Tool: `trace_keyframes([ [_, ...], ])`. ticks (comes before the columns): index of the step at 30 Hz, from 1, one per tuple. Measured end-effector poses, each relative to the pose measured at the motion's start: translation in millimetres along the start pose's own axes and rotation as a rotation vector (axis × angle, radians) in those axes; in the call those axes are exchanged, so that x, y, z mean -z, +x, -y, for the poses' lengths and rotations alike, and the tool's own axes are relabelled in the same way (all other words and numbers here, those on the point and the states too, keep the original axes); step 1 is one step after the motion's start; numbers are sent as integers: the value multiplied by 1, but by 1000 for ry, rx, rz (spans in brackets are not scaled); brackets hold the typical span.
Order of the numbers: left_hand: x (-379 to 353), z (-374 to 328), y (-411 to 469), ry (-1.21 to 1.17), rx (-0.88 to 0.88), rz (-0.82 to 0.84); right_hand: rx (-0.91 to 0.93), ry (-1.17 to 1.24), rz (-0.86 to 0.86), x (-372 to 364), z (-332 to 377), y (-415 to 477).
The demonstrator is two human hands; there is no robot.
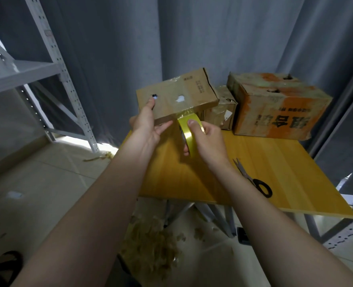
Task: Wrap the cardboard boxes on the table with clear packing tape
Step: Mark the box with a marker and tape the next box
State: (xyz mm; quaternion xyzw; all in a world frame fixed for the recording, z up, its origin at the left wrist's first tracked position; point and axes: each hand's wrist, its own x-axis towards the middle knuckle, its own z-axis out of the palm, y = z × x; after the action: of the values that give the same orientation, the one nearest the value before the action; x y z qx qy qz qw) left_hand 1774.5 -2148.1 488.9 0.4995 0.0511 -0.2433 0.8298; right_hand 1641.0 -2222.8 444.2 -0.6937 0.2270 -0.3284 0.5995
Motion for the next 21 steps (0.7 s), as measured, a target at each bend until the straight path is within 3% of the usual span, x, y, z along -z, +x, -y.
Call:
trace_keyframes([
  [7, 4, 4, 1, -6, -3, -51, -116, -9, -16, -9, 2, 1],
  [16, -1, -18, -25, 102, 7, 83, -228, -69, -80, -6, 18, -40],
  [21, 24, -12, -43, 198, 82, 110, -387, -35, 23, -4, 39, -84],
])
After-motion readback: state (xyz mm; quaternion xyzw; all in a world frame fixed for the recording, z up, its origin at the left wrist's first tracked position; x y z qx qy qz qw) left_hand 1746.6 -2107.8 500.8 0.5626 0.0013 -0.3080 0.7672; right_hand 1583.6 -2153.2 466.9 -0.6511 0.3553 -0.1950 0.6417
